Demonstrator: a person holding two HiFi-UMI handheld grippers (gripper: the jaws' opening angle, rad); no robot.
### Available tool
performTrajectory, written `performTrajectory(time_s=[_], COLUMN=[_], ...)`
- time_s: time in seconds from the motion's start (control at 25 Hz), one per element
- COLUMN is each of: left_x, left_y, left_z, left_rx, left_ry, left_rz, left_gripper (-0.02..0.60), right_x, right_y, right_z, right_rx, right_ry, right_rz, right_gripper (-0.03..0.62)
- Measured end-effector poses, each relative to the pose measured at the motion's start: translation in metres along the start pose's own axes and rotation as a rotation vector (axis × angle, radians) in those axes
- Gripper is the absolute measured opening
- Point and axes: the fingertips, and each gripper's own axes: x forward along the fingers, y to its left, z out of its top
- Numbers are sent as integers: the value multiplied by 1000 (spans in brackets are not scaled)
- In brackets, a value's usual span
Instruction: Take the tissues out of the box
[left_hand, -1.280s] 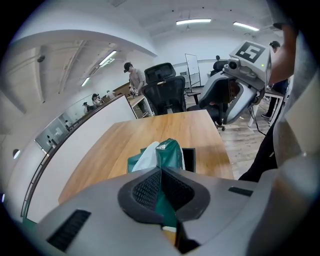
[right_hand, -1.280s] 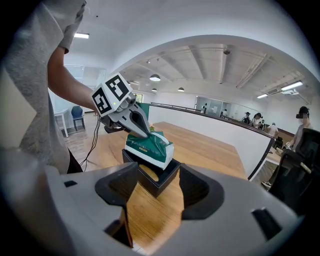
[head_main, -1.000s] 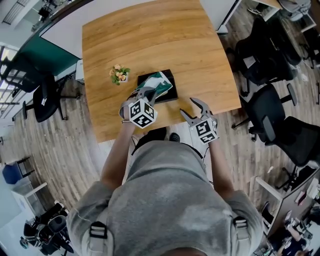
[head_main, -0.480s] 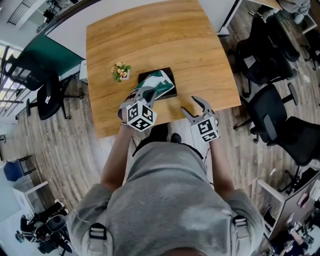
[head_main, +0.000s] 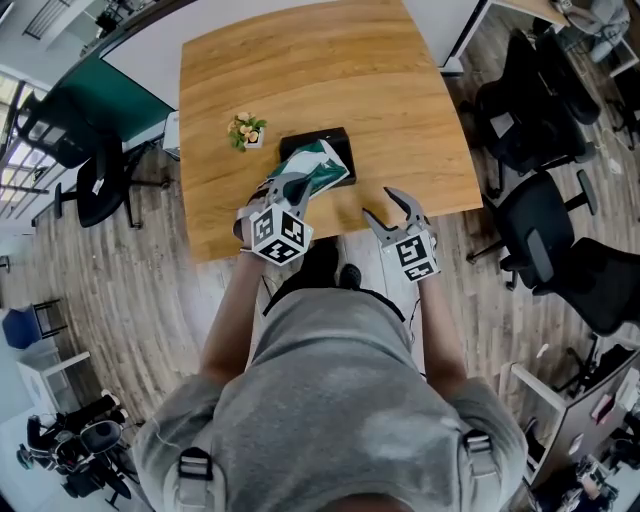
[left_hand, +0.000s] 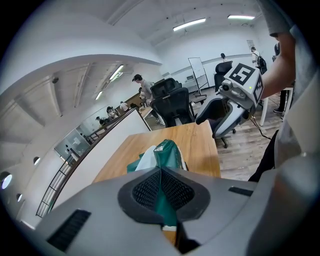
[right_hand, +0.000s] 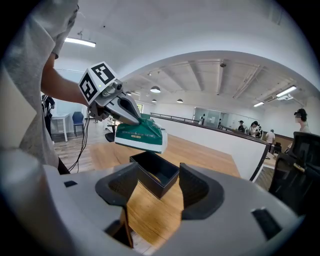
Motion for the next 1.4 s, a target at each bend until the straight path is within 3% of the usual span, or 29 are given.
performTrajectory(time_s=[1.4], left_x=[-26], left_y=[-20], left_z=[-18], left_rx=[-10], left_ry=[25], left_rz=[13], left_gripper=[18], right_x=[-16], right_y=[23], right_z=[0], right_rx=[-13], right_ry=[-6], right_rz=[6], right_gripper=[235])
